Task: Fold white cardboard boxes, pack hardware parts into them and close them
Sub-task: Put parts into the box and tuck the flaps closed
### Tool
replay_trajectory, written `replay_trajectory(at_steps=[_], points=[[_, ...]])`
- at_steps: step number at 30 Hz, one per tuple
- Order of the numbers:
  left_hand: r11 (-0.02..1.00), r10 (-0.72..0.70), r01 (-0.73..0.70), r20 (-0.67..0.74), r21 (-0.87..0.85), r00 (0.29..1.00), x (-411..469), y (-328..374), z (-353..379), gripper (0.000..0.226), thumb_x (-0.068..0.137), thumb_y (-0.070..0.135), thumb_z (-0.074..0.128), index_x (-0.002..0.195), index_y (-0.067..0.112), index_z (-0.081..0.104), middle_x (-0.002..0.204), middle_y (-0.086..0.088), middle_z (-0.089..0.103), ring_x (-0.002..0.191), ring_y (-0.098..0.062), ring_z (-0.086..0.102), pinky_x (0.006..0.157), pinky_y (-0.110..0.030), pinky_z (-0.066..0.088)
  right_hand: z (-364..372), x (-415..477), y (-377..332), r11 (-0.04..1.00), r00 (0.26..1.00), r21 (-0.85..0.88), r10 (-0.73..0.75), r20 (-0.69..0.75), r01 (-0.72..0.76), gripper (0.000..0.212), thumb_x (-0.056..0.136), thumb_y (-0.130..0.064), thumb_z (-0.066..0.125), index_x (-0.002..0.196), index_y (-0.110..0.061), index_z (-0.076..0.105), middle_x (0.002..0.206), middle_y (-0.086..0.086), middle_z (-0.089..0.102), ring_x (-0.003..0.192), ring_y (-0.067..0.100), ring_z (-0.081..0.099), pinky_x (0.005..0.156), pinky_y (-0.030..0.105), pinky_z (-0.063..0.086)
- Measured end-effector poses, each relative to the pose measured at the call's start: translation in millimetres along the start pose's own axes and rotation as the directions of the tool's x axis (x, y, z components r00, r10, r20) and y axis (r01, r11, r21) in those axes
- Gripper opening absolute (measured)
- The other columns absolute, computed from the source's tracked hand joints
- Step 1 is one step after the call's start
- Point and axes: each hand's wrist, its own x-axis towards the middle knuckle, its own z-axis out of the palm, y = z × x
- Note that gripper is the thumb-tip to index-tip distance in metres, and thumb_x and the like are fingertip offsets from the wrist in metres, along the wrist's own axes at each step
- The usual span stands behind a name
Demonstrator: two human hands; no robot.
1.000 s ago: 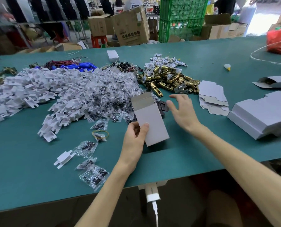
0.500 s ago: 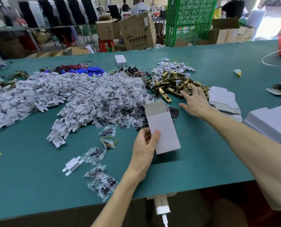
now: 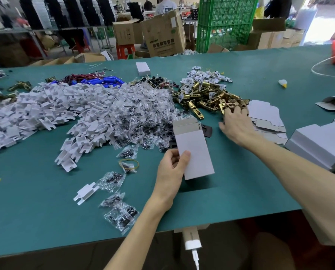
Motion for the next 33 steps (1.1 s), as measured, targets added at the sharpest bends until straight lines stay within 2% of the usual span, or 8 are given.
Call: replay_trajectory(at_steps=[3,5,13,18,22,25,29,33], points=[[0.999,0.017,-0.017,0.016,-0.042,1.000,-1,2,0,0.028,0.097,0.034,0.069,0.114,0.013,0.064,0.111,-0.003,0.076,0.100,-0.012,0.071,0.081,-0.024,0.056,-6,-6,0,0.976,0.988,0.178,0.109,0.110,-0.127,0.075,0.088,-0.037,0.067,0.141,0.004,0.032,0.134,0.029,0.050,0.128,0.043,0.043,0.103,0.050,0.041],[0.997,0.044,-0.041,0.048,-0.062,0.998,-3,4,0,0.035,0.091,0.038,0.072,0.114,0.013,0.066,0.112,-0.002,0.076,0.104,-0.014,0.071,0.087,-0.030,0.058,-11,-10,-1,0.937,0.962,0.280,0.145,0.230,-0.208,0.086,0.082,-0.041,0.071,0.142,0.004,0.028,0.130,0.028,0.053,0.126,0.043,0.046,0.090,0.045,0.044],[0.994,0.104,-0.096,0.175,-0.053,0.979,-8,9,-1,0.037,0.089,0.028,0.076,0.119,0.008,0.069,0.114,-0.006,0.077,0.105,-0.018,0.073,0.085,-0.023,0.056,-21,-36,-9,0.911,0.917,0.336,0.097,0.388,-0.238,0.077,0.092,-0.061,0.058,0.134,0.001,0.039,0.130,0.024,0.056,0.125,0.042,0.049,0.095,0.045,0.048],[0.994,0.099,-0.091,0.169,-0.059,0.981,-10,10,-1,0.039,0.087,0.029,0.076,0.118,0.006,0.069,0.114,-0.008,0.077,0.105,-0.017,0.073,0.087,-0.024,0.056,-25,-46,-17,0.875,0.947,0.408,0.150,0.283,-0.261,0.048,0.097,-0.038,0.062,0.124,-0.003,0.045,0.120,0.021,0.062,0.113,0.040,0.058,0.091,0.043,0.049],[0.995,0.095,-0.087,0.170,-0.059,0.981,-10,11,-2,0.040,0.087,0.029,0.076,0.119,0.006,0.069,0.115,-0.008,0.077,0.106,-0.018,0.072,0.088,-0.025,0.057,-27,-48,-8,0.594,0.922,0.714,0.144,0.359,-0.371,0.018,0.084,-0.016,0.071,0.096,-0.008,0.061,0.093,0.016,0.070,0.089,0.029,0.067,0.081,0.040,0.056],[0.995,0.097,-0.090,0.165,-0.051,0.982,-9,10,-2,0.040,0.086,0.031,0.077,0.118,0.008,0.070,0.115,-0.009,0.076,0.105,-0.019,0.072,0.089,-0.026,0.057,-31,-52,-2,0.375,0.908,0.830,0.098,0.407,-0.413,0.020,0.087,-0.014,0.070,0.104,-0.007,0.063,0.086,0.011,0.068,0.069,0.017,0.057,0.056,0.024,0.041],[0.995,0.099,-0.094,0.161,-0.034,0.982,-8,8,-3,0.037,0.089,0.032,0.078,0.117,0.010,0.071,0.115,-0.008,0.076,0.106,-0.020,0.071,0.091,-0.029,0.057,-44,-58,-1,0.020,0.921,0.922,-0.039,0.387,-0.386,0.021,0.091,-0.014,0.074,0.108,-0.007,0.063,0.073,0.002,0.074,0.062,0.014,0.060,0.053,0.019,0.044],[0.995,0.094,-0.089,0.148,-0.046,0.985,-8,7,-3,0.039,0.087,0.032,0.078,0.118,0.009,0.071,0.114,-0.009,0.076,0.106,-0.020,0.072,0.093,-0.031,0.058,-64,-65,-9,-0.005,0.976,0.979,-0.079,0.203,-0.204,0.023,0.093,-0.026,0.073,0.089,-0.004,0.071,0.076,0.007,0.075,0.059,0.015,0.063,0.052,0.019,0.047]])
